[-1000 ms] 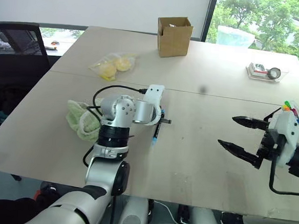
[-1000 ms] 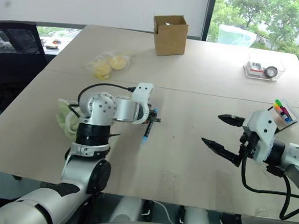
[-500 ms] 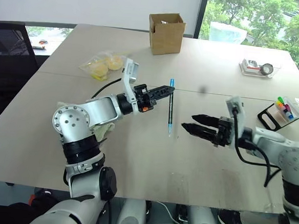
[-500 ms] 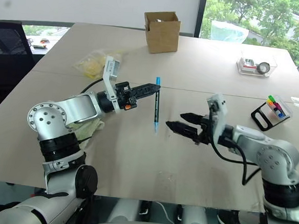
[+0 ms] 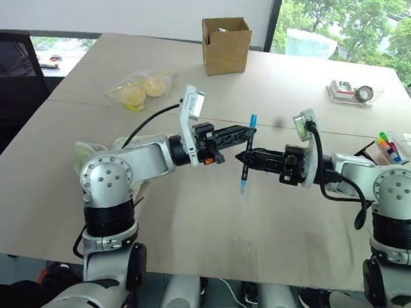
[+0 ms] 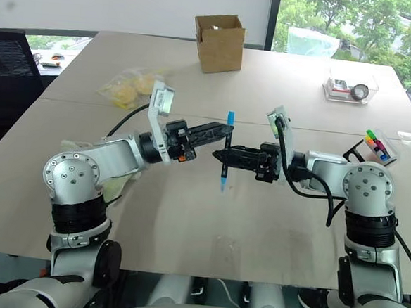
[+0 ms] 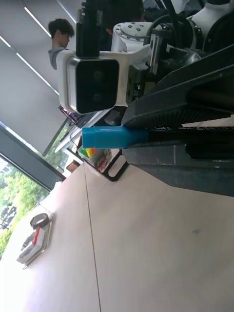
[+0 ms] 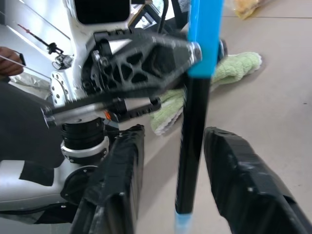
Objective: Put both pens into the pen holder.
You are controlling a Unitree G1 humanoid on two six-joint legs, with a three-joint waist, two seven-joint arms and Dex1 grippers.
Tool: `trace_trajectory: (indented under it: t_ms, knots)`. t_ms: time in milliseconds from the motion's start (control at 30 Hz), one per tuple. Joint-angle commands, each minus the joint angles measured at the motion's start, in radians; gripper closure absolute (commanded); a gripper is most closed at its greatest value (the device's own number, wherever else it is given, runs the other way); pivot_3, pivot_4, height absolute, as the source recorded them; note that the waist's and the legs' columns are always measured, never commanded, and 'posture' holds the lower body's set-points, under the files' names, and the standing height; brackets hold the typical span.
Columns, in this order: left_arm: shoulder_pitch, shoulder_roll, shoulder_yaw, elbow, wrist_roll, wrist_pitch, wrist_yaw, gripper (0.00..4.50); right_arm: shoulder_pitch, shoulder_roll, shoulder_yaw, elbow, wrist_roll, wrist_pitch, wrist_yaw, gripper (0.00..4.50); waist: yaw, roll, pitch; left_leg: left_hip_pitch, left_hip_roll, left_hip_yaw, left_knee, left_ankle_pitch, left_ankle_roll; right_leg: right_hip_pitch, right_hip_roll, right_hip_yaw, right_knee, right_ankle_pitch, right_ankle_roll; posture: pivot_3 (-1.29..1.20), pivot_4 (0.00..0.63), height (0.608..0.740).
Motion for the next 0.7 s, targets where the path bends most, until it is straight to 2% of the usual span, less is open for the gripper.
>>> trace_trajectory:
  t_ms: [33, 67, 200, 267, 333, 400, 467, 533, 633, 700]
  knots:
    - [0.015, 0.023, -0.030, -0.057, -0.010, -0.039, -0.028, 4.50, -0.023, 0.002, -0.025, -0.017, 0.035, -0.007, -0.006, 4.22, -0.001, 0.000, 0.000, 0.000, 0.000, 0.000, 0.000, 0.000, 0.000, 0.000, 0.000, 0.000, 0.000, 0.000, 0.000, 0.00, 0.150, 0.740]
    - [0.021, 0.028, -0.036, -0.061, -0.012, -0.045, -0.031, 4.50, -0.023, 0.001, -0.029, -0.015, 0.038, -0.008, -0.009, 4.49, -0.001, 0.000, 0.000, 0.000, 0.000, 0.000, 0.000, 0.000, 0.000, 0.000, 0.000, 0.000, 0.000, 0.000, 0.000, 0.00, 0.150, 0.740]
    - [0.035, 0.043, -0.051, -0.068, -0.022, -0.065, -0.035, 4.50, -0.020, -0.005, -0.039, -0.018, 0.050, -0.010, -0.013, 4.49, 0.000, 0.000, 0.000, 0.000, 0.000, 0.000, 0.000, 0.000, 0.000, 0.000, 0.000, 0.000, 0.000, 0.000, 0.000, 0.00, 0.150, 0.740]
    - [0.046, 0.020, -0.031, -0.054, -0.025, -0.102, -0.007, 4.50, -0.011, -0.017, -0.042, -0.033, 0.045, -0.013, -0.010, 4.49, 0.000, 0.000, 0.000, 0.000, 0.000, 0.000, 0.000, 0.000, 0.000, 0.000, 0.000, 0.000, 0.000, 0.000, 0.000, 0.00, 0.150, 0.740]
    - [0.042, 0.028, -0.007, -0.040, -0.051, -0.112, -0.002, 3.52, 0.005, -0.034, -0.049, -0.059, 0.024, -0.028, -0.009, 4.50, 0.000, 0.000, 0.000, 0.000, 0.000, 0.000, 0.000, 0.000, 0.000, 0.000, 0.000, 0.000, 0.000, 0.000, 0.000, 0.00, 0.150, 0.740]
    - [0.032, 0.050, 0.003, -0.039, -0.083, -0.104, -0.007, 2.78, 0.025, -0.057, -0.062, -0.098, -0.033, -0.072, -0.012, 4.50, 0.000, 0.000, 0.000, 0.000, 0.000, 0.000, 0.000, 0.000, 0.000, 0.000, 0.000, 0.000, 0.000, 0.000, 0.000, 0.00, 0.150, 0.740]
    - [0.024, 0.085, -0.020, -0.037, -0.025, -0.118, -0.004, 1.80, 0.055, -0.099, -0.091, -0.143, -0.104, -0.136, -0.008, 4.50, 0.002, 0.001, 0.000, 0.000, 0.000, 0.000, 0.000, 0.000, 0.000, 0.000, 0.000, 0.000, -0.001, 0.000, 0.000, 0.00, 0.150, 0.740]
    - [0.031, 0.173, -0.117, -0.088, 0.114, -0.172, -0.063, 0.78, 0.090, -0.136, -0.140, -0.180, -0.173, -0.226, 0.018, 4.50, 0.002, 0.001, 0.000, 0.000, 0.000, 0.000, 0.000, 0.000, 0.000, 0.000, 0.000, 0.000, -0.001, 0.000, 0.001, 0.00, 0.150, 0.740]
    - [0.044, 0.227, -0.213, -0.135, 0.242, -0.275, -0.130, 0.78, 0.116, -0.196, -0.180, -0.215, -0.325, -0.379, 0.049, 4.50, 0.001, 0.002, 0.001, 0.000, -0.001, 0.003, -0.002, 0.000, 0.000, -0.002, 0.000, 0.001, -0.002, -0.002, 0.002, 0.00, 0.150, 0.740]
    - [0.051, 0.286, -0.300, -0.160, 0.329, -0.353, -0.246, 0.78, 0.094, -0.276, -0.187, -0.196, -0.518, -0.507, 0.014, 4.50, 0.001, 0.003, 0.002, 0.000, 0.000, 0.003, -0.002, -0.001, 0.000, -0.002, 0.000, 0.002, -0.002, -0.002, 0.002, 0.00, 0.150, 0.740]
